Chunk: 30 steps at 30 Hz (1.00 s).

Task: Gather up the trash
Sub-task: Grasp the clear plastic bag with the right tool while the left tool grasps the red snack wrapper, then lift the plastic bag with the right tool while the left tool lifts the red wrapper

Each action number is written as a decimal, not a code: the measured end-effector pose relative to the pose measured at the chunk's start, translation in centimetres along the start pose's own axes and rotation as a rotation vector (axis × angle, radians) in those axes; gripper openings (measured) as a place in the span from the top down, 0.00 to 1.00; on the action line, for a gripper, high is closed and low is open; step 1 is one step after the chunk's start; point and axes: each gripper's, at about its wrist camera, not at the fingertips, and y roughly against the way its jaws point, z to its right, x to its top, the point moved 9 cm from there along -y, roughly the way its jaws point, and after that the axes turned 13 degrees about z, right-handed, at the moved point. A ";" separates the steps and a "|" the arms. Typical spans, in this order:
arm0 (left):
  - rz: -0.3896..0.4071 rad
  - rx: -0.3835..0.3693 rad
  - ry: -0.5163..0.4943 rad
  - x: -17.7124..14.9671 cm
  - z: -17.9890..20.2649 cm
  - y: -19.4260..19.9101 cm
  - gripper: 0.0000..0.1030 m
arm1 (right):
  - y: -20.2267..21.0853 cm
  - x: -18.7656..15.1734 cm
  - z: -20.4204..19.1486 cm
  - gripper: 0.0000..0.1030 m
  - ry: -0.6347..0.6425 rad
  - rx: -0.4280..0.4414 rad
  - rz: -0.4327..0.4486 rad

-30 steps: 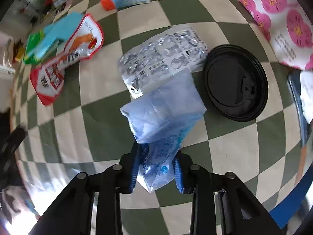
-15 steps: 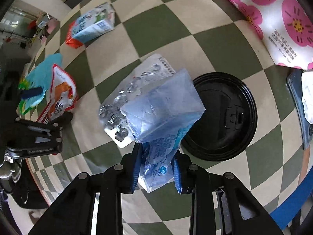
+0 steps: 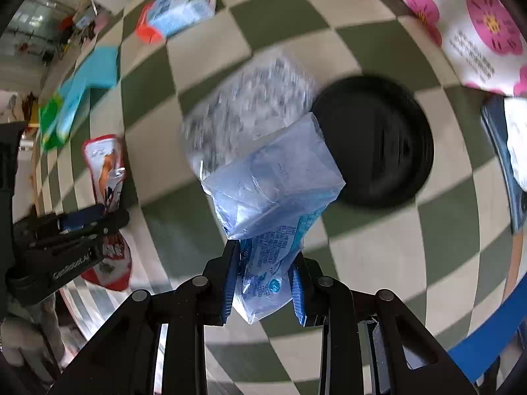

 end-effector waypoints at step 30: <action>0.211 0.051 0.179 -2.4 1.8 4.0 0.94 | 1.4 -5.1 -2.3 0.87 0.163 -0.031 0.082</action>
